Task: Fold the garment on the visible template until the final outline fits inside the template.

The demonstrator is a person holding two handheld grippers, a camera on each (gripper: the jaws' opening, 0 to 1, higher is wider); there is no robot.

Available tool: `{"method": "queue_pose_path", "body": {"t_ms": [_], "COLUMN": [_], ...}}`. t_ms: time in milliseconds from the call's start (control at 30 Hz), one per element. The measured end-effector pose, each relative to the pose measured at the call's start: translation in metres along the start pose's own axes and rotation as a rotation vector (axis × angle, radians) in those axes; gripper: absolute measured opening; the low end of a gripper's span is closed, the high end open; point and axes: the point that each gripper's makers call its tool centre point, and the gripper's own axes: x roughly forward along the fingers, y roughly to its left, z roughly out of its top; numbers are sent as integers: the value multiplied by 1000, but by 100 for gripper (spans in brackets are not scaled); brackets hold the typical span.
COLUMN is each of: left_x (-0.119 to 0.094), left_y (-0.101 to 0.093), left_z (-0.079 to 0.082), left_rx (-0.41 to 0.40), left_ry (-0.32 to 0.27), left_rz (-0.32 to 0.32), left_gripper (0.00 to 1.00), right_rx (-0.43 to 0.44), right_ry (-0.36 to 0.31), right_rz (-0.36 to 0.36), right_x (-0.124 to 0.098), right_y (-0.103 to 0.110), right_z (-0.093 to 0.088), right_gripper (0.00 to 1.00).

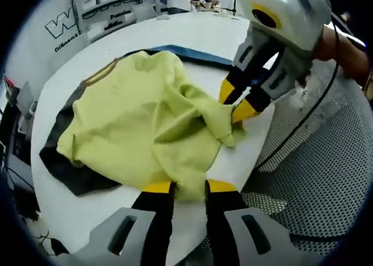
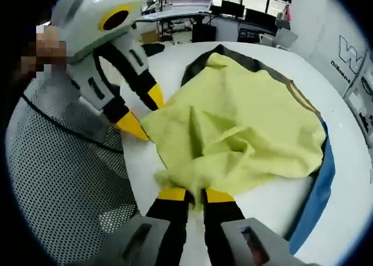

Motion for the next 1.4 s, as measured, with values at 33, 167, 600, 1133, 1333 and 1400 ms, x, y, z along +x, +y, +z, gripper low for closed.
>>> {"method": "queue_pose_path", "body": {"t_ms": [33,167,600,1133,1333,1400], "left_x": [0,-4,-54,-108,-73,-58], "left_y": [0,4,38,33,1,-8], "left_z": [-1,0,26,75,70,64], "left_rx": [-4,-13,-141,-59,20,28], "left_ry": [6,14,-91,-82,22,40], "left_rz": [-1,16,71,52,-91,-119], "left_gripper": [13,0,0,0,0,0], "right_rx": [-38,-16,140,136,139,146], "right_ry": [13,-17,-101,-68,-39,-31], "right_rz": [5,5,-52,-167,-208,-210], "right_x": [-2,-10,-65,-97,-104,-103], "right_y": [-1,0,-21,-50,-65,-66], "right_z": [-1,3,8,-3,-12,-15], "right_gripper": [0,0,0,0,0,0]}}
